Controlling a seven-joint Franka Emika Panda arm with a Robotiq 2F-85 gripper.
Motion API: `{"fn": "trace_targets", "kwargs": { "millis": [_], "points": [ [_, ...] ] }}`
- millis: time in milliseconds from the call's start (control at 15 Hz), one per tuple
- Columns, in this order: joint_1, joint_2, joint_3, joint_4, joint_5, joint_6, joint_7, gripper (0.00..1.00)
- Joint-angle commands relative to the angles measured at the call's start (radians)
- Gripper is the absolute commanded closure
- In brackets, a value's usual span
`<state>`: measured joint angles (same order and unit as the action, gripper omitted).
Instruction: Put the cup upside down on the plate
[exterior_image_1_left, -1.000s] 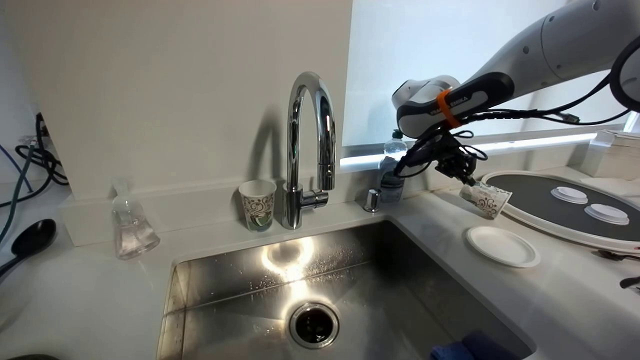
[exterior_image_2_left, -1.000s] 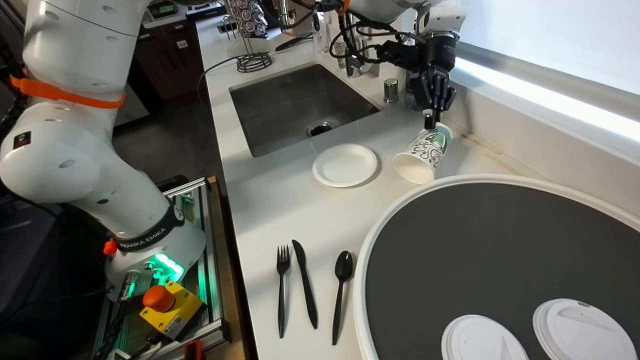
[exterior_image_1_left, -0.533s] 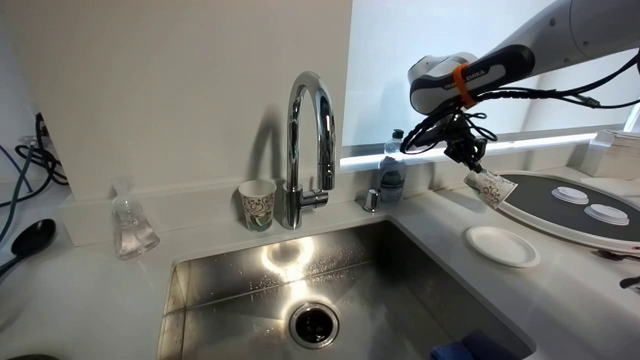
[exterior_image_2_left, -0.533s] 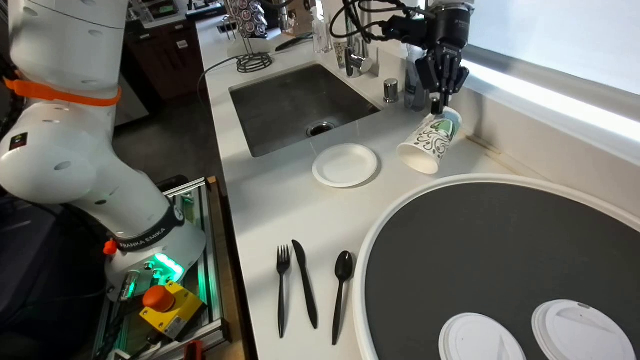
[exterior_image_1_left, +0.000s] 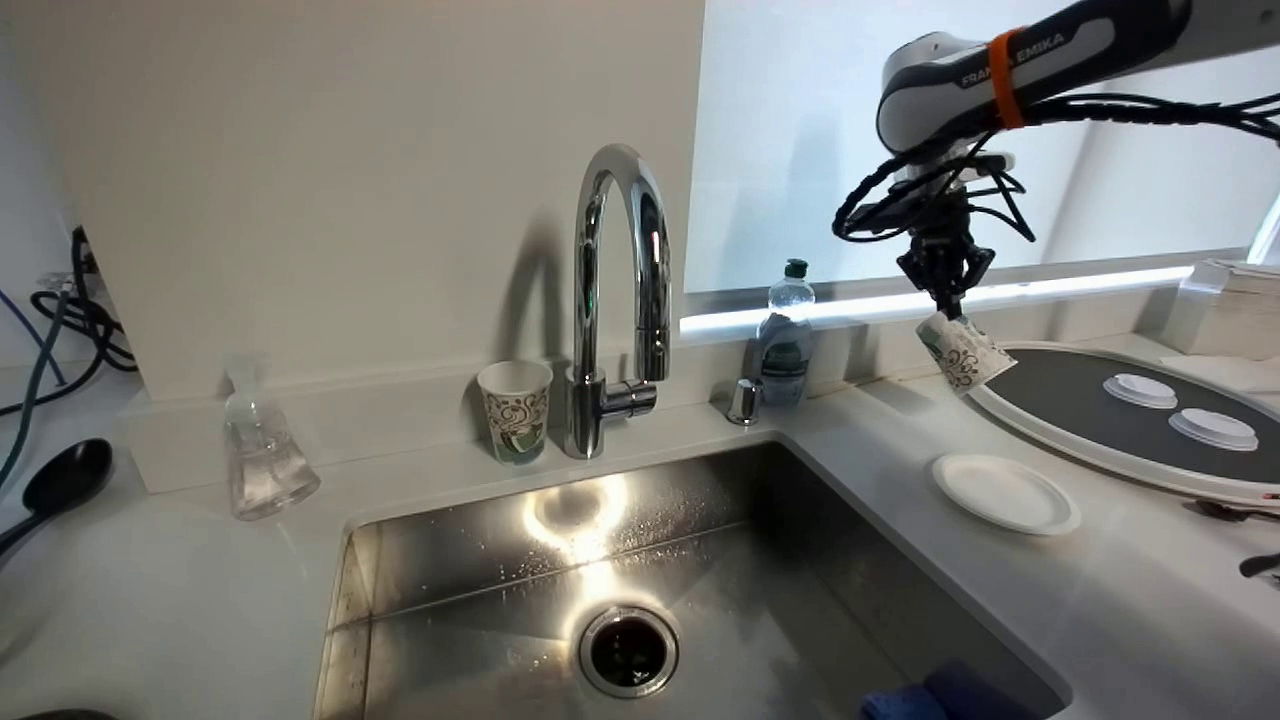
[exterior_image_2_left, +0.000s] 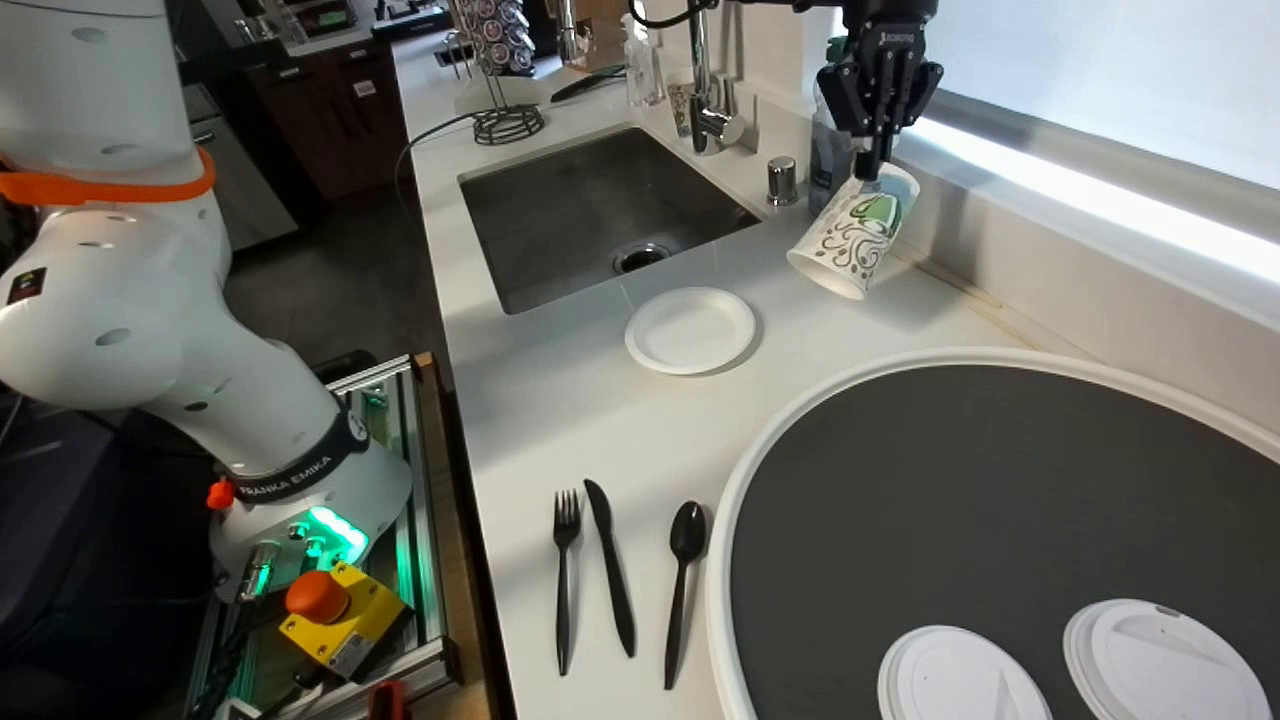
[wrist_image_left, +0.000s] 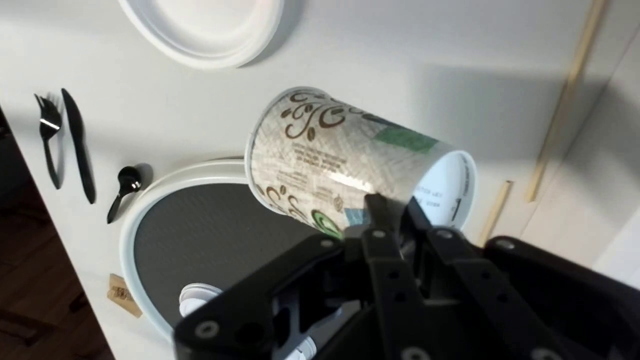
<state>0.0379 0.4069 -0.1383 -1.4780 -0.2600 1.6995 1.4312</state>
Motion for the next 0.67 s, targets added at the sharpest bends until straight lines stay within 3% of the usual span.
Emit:
{"fn": "trace_targets", "kwargs": {
  "millis": [0, 267, 600],
  "points": [
    [-0.044, -0.186, 0.023, -0.24, 0.108, 0.188, -0.04, 0.97],
    [-0.076, -0.337, 0.021, -0.436, 0.204, 0.365, -0.159, 0.97],
    [-0.106, -0.537, 0.017, -0.681, 0.312, 0.466, -0.343, 0.97]
  ]
}}
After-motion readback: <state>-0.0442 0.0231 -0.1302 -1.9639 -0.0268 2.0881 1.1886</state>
